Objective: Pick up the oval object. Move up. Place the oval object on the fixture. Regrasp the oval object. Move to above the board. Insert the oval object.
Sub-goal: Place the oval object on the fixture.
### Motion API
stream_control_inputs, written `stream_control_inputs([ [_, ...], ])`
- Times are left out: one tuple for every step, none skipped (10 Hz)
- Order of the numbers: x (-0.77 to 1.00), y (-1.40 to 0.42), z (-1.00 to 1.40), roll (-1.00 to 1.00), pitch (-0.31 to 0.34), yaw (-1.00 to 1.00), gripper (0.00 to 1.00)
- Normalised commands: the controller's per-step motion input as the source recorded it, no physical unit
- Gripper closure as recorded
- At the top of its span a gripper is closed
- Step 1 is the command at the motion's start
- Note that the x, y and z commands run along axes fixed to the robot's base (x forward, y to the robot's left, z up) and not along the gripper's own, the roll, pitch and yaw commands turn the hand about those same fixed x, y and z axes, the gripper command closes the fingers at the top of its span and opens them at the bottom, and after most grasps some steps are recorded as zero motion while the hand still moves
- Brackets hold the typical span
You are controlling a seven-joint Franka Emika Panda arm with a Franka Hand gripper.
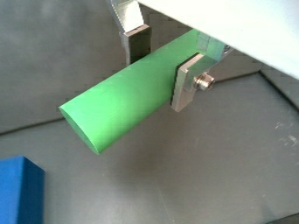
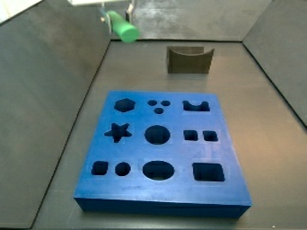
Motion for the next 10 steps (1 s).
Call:
stream_control_inputs([
  [-0.01,0.02,0.75,0.04,0.052,-0.01,1.00],
  [-0.01,0.02,0.65,0.04,0.057,-0.01,1.00],
  [0.00,0.02,0.44,0.05,0.069,-0.02,1.00],
  [0.01,0.02,0.28,0.05,0.079,-0.02,1.00],
  [1.00,0.17,-0.20,0.06,0.010,-1.00,1.00],
  [1.00,0.17,-0.23,0.06,0.016,-1.00,1.00],
  [1.00,0.15,-0.20,0.05,0.016,-1.00,1.00],
  [1.00,0.14,-0.18,0.05,0.023,-1.00,1.00],
  [1.00,0.13,-0.16,0.06,0.042,-0.91,1.00],
  [1.00,0.12,-0.16,0.05,0.041,-0.67,1.00],
])
